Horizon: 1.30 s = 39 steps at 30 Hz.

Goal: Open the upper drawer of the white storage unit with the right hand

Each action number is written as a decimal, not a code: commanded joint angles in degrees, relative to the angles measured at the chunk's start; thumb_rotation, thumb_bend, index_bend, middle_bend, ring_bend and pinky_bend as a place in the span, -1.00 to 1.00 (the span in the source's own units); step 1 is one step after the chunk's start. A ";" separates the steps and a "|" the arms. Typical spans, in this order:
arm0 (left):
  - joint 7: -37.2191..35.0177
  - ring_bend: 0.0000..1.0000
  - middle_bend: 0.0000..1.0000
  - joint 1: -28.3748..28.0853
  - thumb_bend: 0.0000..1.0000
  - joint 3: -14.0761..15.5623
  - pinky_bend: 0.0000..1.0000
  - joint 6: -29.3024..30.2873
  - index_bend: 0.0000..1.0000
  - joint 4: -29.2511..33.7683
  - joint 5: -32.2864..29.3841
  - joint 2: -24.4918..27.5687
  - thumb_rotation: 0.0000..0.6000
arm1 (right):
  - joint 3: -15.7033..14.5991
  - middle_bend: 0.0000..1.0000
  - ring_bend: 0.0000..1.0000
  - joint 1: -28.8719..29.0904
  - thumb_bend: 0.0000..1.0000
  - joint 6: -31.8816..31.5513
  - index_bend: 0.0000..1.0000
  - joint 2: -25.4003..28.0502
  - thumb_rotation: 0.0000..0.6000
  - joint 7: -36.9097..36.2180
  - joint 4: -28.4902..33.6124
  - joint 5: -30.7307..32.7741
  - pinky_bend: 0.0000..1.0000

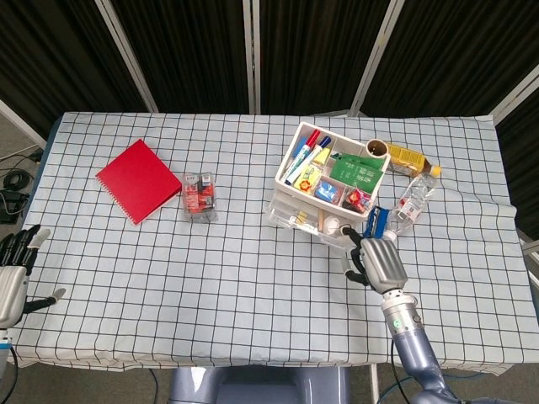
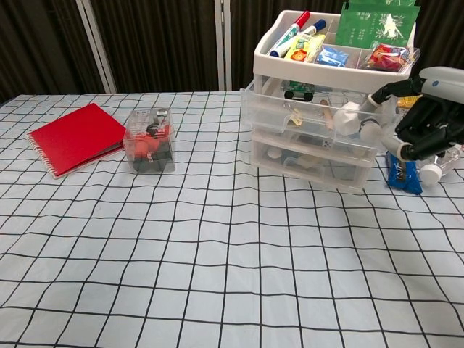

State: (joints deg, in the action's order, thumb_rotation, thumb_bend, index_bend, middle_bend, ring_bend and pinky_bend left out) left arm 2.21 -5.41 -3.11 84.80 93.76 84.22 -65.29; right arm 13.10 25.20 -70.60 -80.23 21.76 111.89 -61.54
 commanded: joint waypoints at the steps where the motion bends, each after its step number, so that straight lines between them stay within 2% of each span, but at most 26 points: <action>1: -0.07 -1.00 -1.00 -0.02 -0.86 0.00 -1.00 -0.01 -1.00 -0.01 0.04 0.03 1.00 | -0.12 0.81 0.77 0.29 -0.16 -0.48 -0.27 -0.67 1.00 0.66 -0.02 0.17 0.41; 6: -0.44 -1.00 -1.00 0.09 -0.86 -0.03 -1.00 0.22 -1.00 -0.02 0.08 0.13 1.00 | -0.63 0.84 0.80 0.63 -0.10 -1.36 -0.11 -1.53 1.00 1.74 0.24 0.19 0.41; 10: -0.50 -1.00 -1.00 0.08 -0.86 0.01 -1.00 0.19 -1.00 -0.02 0.15 0.14 1.00 | -1.18 0.85 0.80 0.33 -0.08 -2.77 -0.05 -1.82 1.00 1.89 0.99 -1.16 0.41; 19: -0.33 -1.00 -1.00 0.09 -0.86 0.10 -1.00 0.24 -1.00 0.09 0.30 0.12 1.00 | -2.96 0.85 0.80 -0.65 -0.08 -3.98 -0.03 -1.74 1.00 1.15 1.82 -3.32 0.41; 29: -0.46 -1.00 -1.00 0.20 -0.86 0.20 -1.00 0.47 -1.00 0.25 0.59 0.23 1.00 | -6.42 0.85 0.80 -2.30 -0.08 -4.68 -0.02 -1.12 1.00 0.52 3.59 -7.04 0.41; 39: -0.35 -1.00 -1.00 0.14 -0.86 0.26 -1.00 0.29 -1.00 0.22 0.58 0.19 1.00 | -7.70 0.84 0.80 -3.34 -0.08 -5.06 -0.06 -0.85 1.00 -0.86 3.72 -9.77 0.41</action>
State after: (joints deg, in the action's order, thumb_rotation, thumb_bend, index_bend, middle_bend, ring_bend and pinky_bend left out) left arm 1.86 -5.26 -2.86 85.09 93.99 84.81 -65.09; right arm 5.48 21.96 -75.61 -81.11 21.04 115.62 -71.14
